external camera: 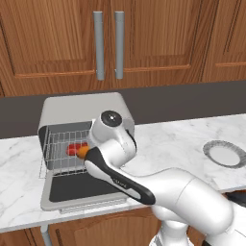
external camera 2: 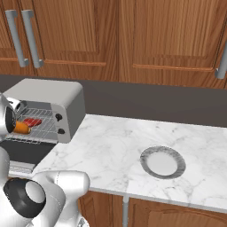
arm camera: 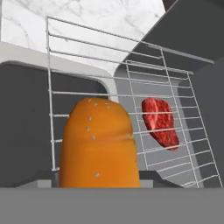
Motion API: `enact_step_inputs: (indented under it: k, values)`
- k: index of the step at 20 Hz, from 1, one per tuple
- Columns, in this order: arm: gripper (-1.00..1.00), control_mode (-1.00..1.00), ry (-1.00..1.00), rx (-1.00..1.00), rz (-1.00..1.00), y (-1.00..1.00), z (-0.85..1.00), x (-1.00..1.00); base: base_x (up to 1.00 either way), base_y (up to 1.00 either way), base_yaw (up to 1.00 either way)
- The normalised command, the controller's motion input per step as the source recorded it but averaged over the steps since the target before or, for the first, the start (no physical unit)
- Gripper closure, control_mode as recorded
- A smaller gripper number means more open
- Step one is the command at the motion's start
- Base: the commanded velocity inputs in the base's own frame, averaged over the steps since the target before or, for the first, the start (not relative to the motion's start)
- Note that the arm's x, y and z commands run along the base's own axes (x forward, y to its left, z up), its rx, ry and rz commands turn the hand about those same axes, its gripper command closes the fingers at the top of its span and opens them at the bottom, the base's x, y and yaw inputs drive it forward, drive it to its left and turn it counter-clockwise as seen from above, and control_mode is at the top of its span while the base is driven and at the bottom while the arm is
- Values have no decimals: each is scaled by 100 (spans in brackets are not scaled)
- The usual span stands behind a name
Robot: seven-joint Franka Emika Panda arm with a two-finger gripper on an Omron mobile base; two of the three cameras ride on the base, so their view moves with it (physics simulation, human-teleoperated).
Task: Open the toaster oven door. Place the hotdog bun on the top rack in the toaster oven and place the steak on the bottom rack.
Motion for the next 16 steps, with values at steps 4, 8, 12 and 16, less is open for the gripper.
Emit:
enact_step_inputs:
  k: [4,8,12,16]
  values:
    - [100,-100,0,0,-8,11,-19,11,0,0,0]
    - [100,-100,0,0,-8,6,-17,9,0,0,0]
    - [100,-100,0,0,-7,5,-19,5,0,0,0]
    - [100,-100,0,0,-4,1,-10,7,0,0,0]
